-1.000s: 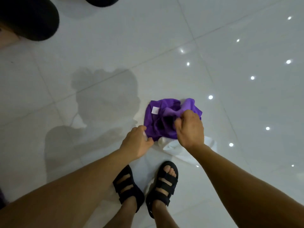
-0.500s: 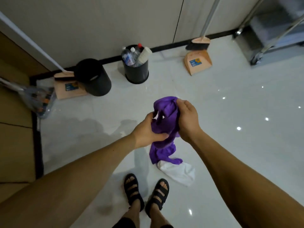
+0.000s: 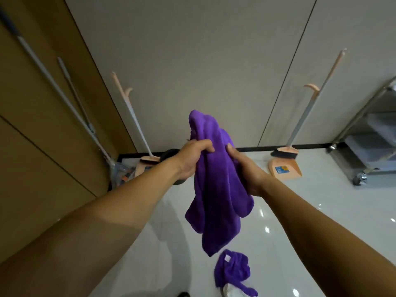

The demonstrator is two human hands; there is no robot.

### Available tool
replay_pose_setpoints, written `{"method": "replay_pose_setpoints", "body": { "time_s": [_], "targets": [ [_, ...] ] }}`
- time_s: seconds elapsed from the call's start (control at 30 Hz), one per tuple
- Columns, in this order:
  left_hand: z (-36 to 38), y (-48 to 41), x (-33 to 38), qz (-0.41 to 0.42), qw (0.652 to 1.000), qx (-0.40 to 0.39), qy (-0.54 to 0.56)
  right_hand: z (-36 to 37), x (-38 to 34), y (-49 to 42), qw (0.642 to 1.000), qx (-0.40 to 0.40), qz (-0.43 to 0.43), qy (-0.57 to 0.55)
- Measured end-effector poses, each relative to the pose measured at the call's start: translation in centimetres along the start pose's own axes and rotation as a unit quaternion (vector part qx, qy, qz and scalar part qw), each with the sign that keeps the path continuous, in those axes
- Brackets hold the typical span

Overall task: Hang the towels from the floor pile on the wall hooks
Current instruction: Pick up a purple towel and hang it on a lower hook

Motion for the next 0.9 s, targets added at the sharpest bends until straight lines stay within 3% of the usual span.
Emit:
{"method": "replay_pose_setpoints", "body": {
  "time_s": [0.07, 0.13, 0.3, 0.4, 0.47, 0.53, 0.73, 0.9],
  "targets": [
    [-1.1, 1.3, 2.1, 0.021, 0.999, 0.024, -0.021, 1.3, -0.8, 0.6, 0.998, -0.041, 0.007, 0.047],
    [-2.7, 2.6, 3.3, 0.033, 0.993, 0.073, -0.088, 2.3, -2.4, 1.0, 0.997, -0.034, -0.005, 0.068],
    [-7.1, 7.2, 4.5, -0.063, 0.964, 0.159, -0.203, 5.0, -7.3, 1.3, 0.993, 0.032, -0.098, 0.061],
    [-8.0, 10.1, 6.7, -0.034, 0.985, 0.140, -0.090, 6.2, -10.4, 1.6, 0.994, -0.047, -0.094, -0.006],
    [-8.2, 11.5, 8.8, 0.022, 0.992, 0.121, 0.022, 6.4, -11.9, 1.9, 0.977, -0.132, -0.092, -0.143],
    [-8.2, 12.7, 10.7, 0.069, 0.987, 0.125, 0.079, 6.6, -11.1, 1.8, 0.956, -0.163, -0.084, -0.228],
    [-8.5, 15.3, 11.0, 0.055, 0.969, 0.229, 0.070, 11.0, -4.6, 2.1, 0.929, -0.289, 0.010, -0.231],
    [-11.2, 17.8, 10.1, 0.076, 0.939, 0.319, 0.102, 11.1, -8.0, 2.2, 0.912, -0.283, -0.051, -0.293]
  ]
}}
Point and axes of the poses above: each hand's wrist, its own y-axis away from the middle knuckle, its own z-axis out of the palm, x = y × z, the point moved 3 cm from there along -y, towards the middle knuckle, and after that the axes turned 2 degrees about x, right-handed, at the moved point
